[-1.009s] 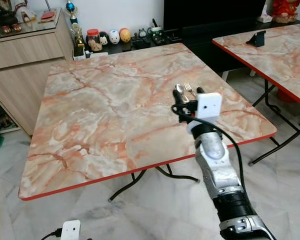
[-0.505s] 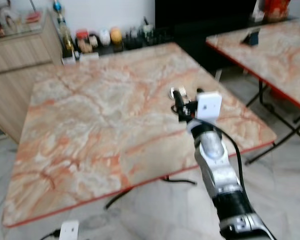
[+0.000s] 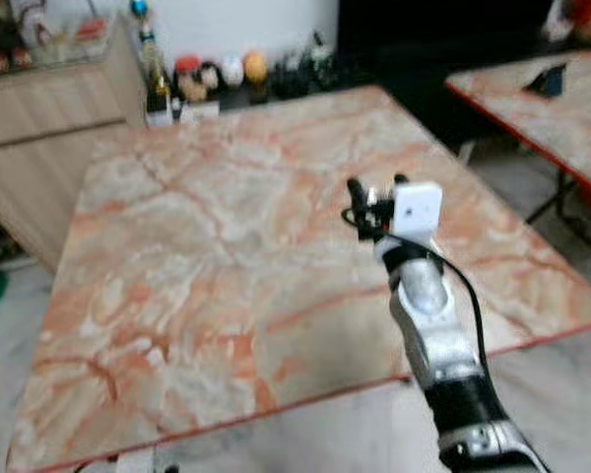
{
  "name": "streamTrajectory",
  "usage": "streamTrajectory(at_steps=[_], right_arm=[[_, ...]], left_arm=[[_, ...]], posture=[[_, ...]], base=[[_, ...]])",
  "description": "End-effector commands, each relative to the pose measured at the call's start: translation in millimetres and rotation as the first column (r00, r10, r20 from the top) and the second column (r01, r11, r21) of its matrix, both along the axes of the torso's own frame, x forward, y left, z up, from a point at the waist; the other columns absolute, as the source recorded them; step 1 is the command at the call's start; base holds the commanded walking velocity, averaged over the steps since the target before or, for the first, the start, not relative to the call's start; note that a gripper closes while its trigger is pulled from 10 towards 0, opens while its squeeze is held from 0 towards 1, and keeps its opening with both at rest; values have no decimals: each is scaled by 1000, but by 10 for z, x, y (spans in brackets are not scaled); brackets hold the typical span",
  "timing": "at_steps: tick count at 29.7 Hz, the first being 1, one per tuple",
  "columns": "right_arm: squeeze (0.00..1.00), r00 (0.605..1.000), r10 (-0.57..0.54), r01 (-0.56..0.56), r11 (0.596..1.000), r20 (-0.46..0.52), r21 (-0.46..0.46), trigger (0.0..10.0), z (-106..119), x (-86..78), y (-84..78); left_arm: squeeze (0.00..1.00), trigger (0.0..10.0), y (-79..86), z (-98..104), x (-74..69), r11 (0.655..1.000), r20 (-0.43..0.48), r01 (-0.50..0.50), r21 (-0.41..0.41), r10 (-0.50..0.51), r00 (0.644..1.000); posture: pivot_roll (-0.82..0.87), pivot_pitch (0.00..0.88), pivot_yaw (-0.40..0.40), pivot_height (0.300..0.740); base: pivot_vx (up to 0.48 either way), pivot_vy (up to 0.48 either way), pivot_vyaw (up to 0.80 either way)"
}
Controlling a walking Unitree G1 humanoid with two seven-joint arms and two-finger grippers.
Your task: Setting the table
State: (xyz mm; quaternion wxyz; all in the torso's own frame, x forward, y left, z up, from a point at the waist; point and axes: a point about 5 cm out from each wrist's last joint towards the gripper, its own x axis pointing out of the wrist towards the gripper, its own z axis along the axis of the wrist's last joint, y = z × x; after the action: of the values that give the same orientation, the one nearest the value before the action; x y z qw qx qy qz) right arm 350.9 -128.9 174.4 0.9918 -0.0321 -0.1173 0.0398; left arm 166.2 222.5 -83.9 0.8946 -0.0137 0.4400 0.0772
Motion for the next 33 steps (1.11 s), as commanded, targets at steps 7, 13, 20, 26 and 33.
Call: streamTrajectory(at_steps=[7, 13, 20, 26, 33], right_arm=[[0, 1000, 12, -11, 1000, -16, 17, 10000, -52, -18, 34], [0, 1000, -7, 8, 1000, -24, 20, 10000, -96, -58, -35], [0, 999, -30, 31, 999, -21, 38, 10000, -182, -103, -109], [0, 997, -54, 55, 998, -49, 30, 10000, -360, -214, -180], [0, 995, -66, 68, 997, -71, 28, 10000, -529, -298, -212]], left_arm=[[0, 10000, 33, -22, -63, 1000, -21, -13, -4, 13, 1000], [0, 10000, 25, -26, -64, 1000, -30, 4, -12, -5, 1000], [0, 10000, 22, -31, -70, 1000, -40, 10, -18, -11, 999], [0, 10000, 22, -30, -69, 1000, -41, 22, -18, -22, 999], [0, 10000, 22, -33, -77, 999, -46, 33, -17, -33, 998]], posture=[[-91, 0, 79, 740], [-93, 0, 80, 740], [-90, 0, 77, 740], [-95, 0, 82, 740], [-94, 0, 82, 740]], base=[[0, 0, 0], [0, 0, 0], [0, 0, 0], [0, 0, 0], [0, 0, 0]])
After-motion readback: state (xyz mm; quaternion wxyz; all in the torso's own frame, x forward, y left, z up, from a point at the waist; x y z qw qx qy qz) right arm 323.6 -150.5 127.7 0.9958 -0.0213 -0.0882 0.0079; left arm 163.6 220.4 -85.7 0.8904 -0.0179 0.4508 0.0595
